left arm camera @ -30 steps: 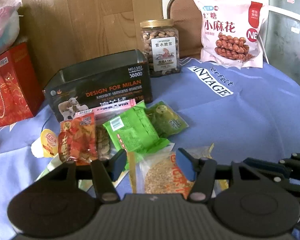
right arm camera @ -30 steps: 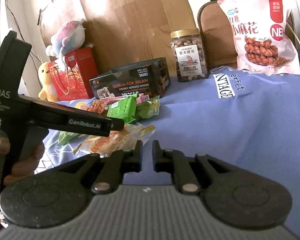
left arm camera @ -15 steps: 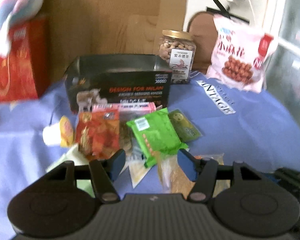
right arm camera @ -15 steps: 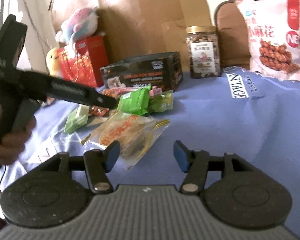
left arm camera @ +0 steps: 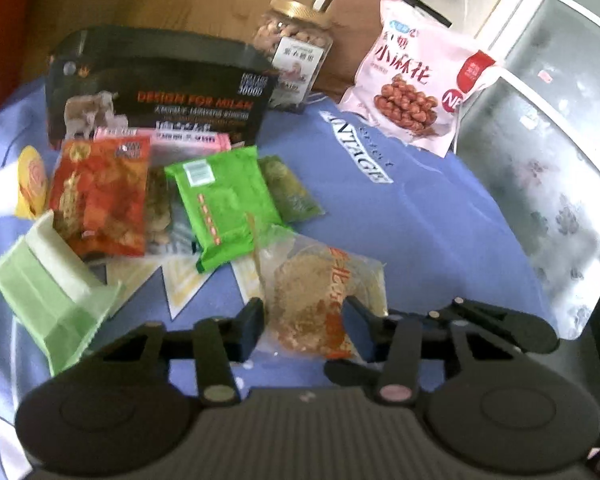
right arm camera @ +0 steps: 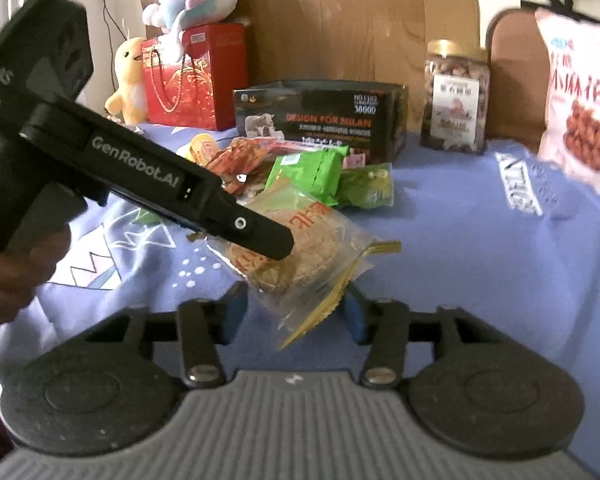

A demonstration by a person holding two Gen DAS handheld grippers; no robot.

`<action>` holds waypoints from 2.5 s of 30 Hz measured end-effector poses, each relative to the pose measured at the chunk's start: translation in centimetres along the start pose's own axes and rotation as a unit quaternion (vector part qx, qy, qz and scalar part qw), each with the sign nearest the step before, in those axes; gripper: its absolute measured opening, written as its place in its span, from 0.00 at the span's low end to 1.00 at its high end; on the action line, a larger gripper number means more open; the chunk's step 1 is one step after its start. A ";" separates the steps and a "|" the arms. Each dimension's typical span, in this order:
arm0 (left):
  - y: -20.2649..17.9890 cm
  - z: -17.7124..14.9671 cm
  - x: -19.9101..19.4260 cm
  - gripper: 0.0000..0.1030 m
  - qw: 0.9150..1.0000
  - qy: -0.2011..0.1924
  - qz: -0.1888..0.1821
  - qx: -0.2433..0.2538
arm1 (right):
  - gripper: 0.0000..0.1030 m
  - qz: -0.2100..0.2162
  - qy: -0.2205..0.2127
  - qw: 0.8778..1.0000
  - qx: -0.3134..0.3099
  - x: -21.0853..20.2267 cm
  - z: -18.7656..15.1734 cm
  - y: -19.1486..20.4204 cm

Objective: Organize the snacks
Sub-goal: 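Drop the wrapped cake into the black tin box with the left tool, then grasp the pale green packet with the left tool, then carry the pale green packet into the black tin box and release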

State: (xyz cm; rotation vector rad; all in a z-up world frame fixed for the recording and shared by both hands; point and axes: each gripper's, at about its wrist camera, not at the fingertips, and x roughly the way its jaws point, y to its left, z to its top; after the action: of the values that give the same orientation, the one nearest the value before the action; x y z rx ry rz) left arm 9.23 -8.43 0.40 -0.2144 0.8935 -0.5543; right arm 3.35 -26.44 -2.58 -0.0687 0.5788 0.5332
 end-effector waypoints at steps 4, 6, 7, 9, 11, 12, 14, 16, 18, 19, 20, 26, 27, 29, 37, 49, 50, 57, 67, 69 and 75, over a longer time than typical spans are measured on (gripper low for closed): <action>-0.3 1.8 -2.9 0.38 0.999 -0.052 0.009 0.013 | 0.44 0.006 -0.042 0.999 -0.015 -0.4 2.3 0.3; -0.2 3.5 -4.3 0.39 0.996 -0.088 0.020 0.021 | 0.44 0.003 -0.074 0.997 -0.037 0.0 4.4 0.6; 0.1 4.5 -4.6 0.40 0.994 -0.101 0.027 0.020 | 0.44 0.002 -0.085 0.995 -0.045 0.5 5.5 0.6; 1.0 7.1 -4.9 0.42 0.990 -0.133 0.039 0.012 | 0.44 0.004 -0.108 0.993 -0.055 1.8 8.0 0.3; 2.3 9.7 -4.5 0.42 0.987 -0.155 0.050 0.005 | 0.44 0.005 -0.118 0.992 -0.053 3.9 10.6 -0.4; 2.9 11.2 -3.7 0.42 0.985 -0.160 0.058 -0.001 | 0.44 0.008 -0.116 0.992 -0.047 5.3 11.9 -1.0; 4.4 13.6 -2.2 0.42 0.984 -0.163 0.071 -0.012 | 0.44 0.004 -0.105 0.994 -0.035 8.0 14.1 -2.0; 6.0 15.2 -0.4 0.42 0.985 -0.155 0.077 -0.024 | 0.46 -0.002 -0.089 0.996 -0.021 10.6 15.4 -2.7; 7.3 16.1 1.5 0.42 0.985 -0.141 0.088 -0.039 | 0.47 -0.011 -0.071 0.997 -0.010 12.4 15.9 -3.1; 7.9 16.3 2.4 0.42 0.986 -0.131 0.095 -0.045 | 0.50 -0.019 -0.061 0.998 -0.007 13.3 16.0 -3.2; 8.3 16.2 2.7 0.43 0.986 -0.124 0.100 -0.047 | 0.52 -0.028 -0.059 0.998 -0.007 13.5 15.8 -3.2; 10.8 12.7 -3.0 0.53 0.979 -0.176 0.074 -0.071 | 0.60 0.003 -0.104 0.994 0.045 9.6 13.4 -3.7; 11.6 11.8 -4.2 0.53 0.977 -0.184 0.071 -0.082 | 0.60 0.028 -0.100 0.993 0.063 9.4 13.0 -3.9; 12.8 9.1 -6.7 0.53 0.973 -0.191 0.075 -0.108 | 0.55 0.095 -0.066 0.989 0.097 9.5 11.9 -3.7; 15.3 0.0 -9.0 0.53 0.968 -0.162 0.079 -0.174 | 0.47 0.188 0.011 0.981 0.042 9.3 7.5 3.8; 11.8 -1.2 -4.2 0.41 0.987 -0.100 0.063 -0.109 | 0.56 0.123 0.049 0.990 -0.058 9.1 5.1 7.0; 11.5 -1.4 -4.3 0.40 0.988 -0.094 0.046 -0.116 | 0.56 0.122 0.045 0.990 -0.051 8.4 4.8 6.4; 6.1 -4.0 -3.6 0.41 0.996 -0.044 -0.012 -0.070 | 0.59 0.029 0.005 0.999 -0.023 3.3 2.3 2.2; 6.3 -2.7 -4.6 0.64 0.993 -0.054 0.014 -0.103 | 0.60 0.040 0.003 0.999 -0.029 2.6 2.0 1.3; 6.8 -2.7 -4.2 0.64 0.992 -0.039 0.009 -0.122 | 0.61 0.052 0.012 0.997 -0.052 3.7 2.4 1.9; 5.9 -2.6 -2.3 0.49 0.994 -0.028 0.010 -0.110 | 0.53 0.082 0.030 0.992 -0.092 4.7 2.3 3.2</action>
State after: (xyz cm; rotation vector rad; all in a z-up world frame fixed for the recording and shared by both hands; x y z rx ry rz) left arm 8.17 -2.11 -1.98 -0.4179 0.9007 -0.4286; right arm 6.20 -21.00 -2.86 -0.2152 0.5959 0.7454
